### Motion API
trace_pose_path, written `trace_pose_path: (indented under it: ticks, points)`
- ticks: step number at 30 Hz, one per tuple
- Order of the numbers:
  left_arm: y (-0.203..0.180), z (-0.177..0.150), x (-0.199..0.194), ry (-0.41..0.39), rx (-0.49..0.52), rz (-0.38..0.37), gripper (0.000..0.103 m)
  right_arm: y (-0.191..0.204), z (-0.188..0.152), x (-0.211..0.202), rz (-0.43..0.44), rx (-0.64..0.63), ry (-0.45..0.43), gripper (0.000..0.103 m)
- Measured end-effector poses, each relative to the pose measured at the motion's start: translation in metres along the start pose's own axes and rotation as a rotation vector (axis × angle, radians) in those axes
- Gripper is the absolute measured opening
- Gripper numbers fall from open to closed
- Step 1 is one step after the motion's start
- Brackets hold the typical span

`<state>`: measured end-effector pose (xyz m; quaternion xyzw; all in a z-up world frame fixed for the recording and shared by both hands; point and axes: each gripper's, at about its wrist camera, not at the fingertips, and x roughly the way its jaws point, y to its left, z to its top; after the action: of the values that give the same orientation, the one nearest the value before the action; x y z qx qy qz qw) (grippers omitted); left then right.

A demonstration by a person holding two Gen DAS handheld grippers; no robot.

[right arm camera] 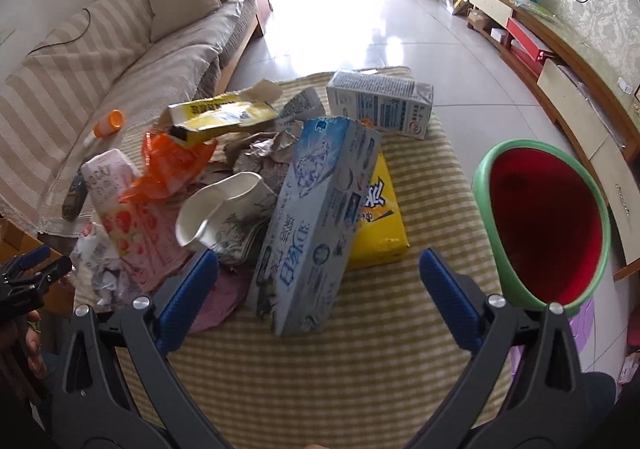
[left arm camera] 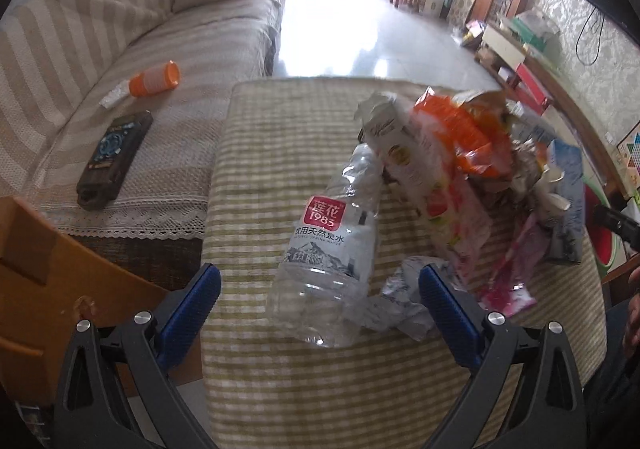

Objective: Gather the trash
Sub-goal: 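Grasp the clear water bottle with the left gripper while the right grasps a blue carton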

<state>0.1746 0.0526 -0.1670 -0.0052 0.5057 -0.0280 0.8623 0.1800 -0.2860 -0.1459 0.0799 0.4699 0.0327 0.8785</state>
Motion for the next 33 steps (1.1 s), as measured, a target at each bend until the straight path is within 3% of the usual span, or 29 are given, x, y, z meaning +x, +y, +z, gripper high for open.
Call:
trace_pose_path:
  ticks: [5,15,18,20,22,28,33]
  points:
    - [-0.004,0.008,0.029,0.069,0.043,0.0,0.094,-0.004,0.014,0.023,0.014,0.037,0.02,0.1]
    - [0.01,0.021,0.055,0.099,0.016,-0.027,0.093,-0.002,0.016,0.055,-0.026,0.022,0.087,0.097]
    - [0.014,0.024,0.059,0.099,0.001,-0.055,0.088,-0.004,0.015,0.051,-0.012,0.021,0.071,0.074]
    - [0.015,0.025,0.058,0.09,0.005,-0.083,0.064,-0.006,0.015,0.048,0.021,0.023,0.074,0.057]
    - [0.011,0.025,0.055,0.083,0.018,-0.07,0.056,-0.006,0.016,0.045,0.033,0.022,0.078,0.055]
    - [0.015,0.015,0.042,0.074,-0.019,-0.079,0.055,-0.001,0.016,0.025,0.067,0.009,0.045,0.043]
    - [0.025,0.004,0.018,0.033,-0.092,-0.053,0.053,0.001,0.013,0.008,0.078,-0.009,0.02,0.042]
